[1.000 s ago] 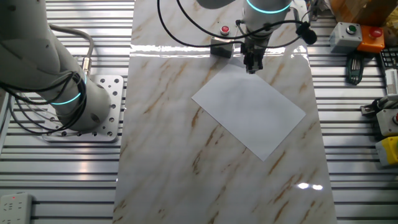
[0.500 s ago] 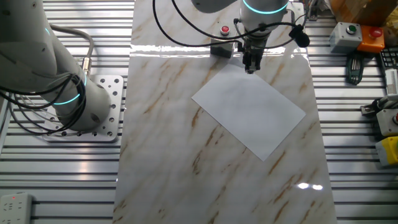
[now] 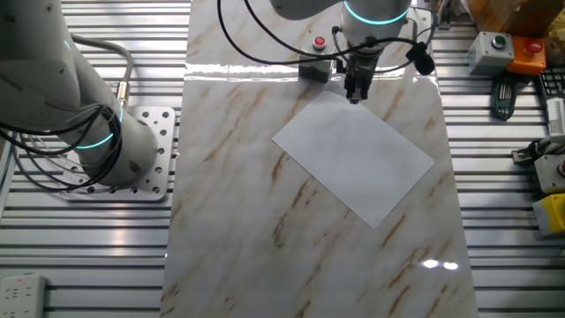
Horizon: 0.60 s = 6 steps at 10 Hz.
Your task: Flip over and spread out the paper that is laid flat on the table
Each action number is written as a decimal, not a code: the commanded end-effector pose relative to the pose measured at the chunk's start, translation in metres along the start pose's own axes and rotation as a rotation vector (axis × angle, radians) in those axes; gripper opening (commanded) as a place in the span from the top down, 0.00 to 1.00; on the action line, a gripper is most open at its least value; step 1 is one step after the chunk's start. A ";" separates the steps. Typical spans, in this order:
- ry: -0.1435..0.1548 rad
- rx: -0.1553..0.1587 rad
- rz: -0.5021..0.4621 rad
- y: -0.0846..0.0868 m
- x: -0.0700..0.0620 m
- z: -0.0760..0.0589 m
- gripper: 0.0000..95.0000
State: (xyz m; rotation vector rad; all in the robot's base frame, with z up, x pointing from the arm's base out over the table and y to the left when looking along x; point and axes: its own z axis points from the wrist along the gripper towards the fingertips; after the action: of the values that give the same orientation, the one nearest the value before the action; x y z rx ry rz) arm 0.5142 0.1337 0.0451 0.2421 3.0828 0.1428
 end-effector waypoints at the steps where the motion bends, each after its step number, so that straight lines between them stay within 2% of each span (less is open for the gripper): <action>1: -0.009 0.002 0.009 0.003 0.004 0.004 0.80; 6: -0.018 0.005 0.026 0.007 0.011 0.012 0.80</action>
State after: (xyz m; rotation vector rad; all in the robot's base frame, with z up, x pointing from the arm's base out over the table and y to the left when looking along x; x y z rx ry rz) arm 0.5037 0.1447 0.0337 0.2844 3.0628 0.1276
